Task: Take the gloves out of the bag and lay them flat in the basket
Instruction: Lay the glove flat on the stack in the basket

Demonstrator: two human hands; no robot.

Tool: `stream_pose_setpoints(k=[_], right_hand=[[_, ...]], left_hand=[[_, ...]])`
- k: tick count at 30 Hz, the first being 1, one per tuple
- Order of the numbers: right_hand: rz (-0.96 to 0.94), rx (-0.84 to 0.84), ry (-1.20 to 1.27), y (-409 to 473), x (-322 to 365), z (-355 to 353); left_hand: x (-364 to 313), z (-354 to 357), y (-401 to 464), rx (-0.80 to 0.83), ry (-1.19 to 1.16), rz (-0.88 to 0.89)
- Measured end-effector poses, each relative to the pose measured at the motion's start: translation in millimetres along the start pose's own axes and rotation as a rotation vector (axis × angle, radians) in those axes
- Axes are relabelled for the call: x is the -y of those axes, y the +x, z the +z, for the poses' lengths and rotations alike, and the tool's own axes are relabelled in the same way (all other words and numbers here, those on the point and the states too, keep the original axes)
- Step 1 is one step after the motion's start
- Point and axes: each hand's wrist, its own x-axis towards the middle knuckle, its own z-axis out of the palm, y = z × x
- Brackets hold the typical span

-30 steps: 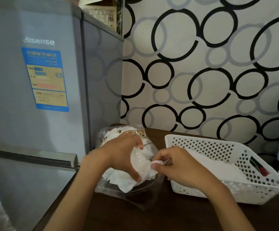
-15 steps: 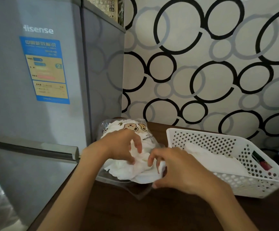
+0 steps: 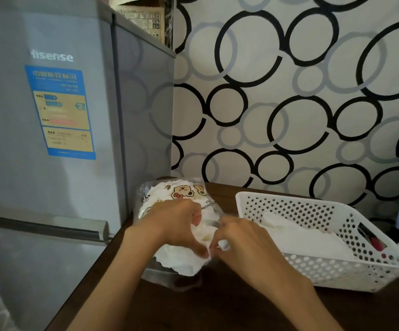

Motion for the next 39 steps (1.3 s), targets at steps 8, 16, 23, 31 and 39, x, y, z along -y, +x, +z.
stream_pose_setpoints(k=[8, 16, 23, 31, 39], right_hand=[[-0.226, 0.005, 0.213, -30, -4, -35], [-0.132, -0.125, 0.698, -20, -39, -48], [0.018, -0.195, 0.926, -10, -52, -35], [-0.007, -0.381, 0.95, -3, -29, -28], [0.248, -0.055, 0.884, -11, -35, -42]], left_hand=[[-4, 16, 9, -0.268, 0.155, -0.072], [-1, 24, 13, -0.269, 0.133, -0.067], [3, -3, 0, 0.035, -0.108, 0.03], [-3, -23, -8, -0.007, -0.758, 0.287], [-11, -17, 1, -0.248, -0.789, 0.196]])
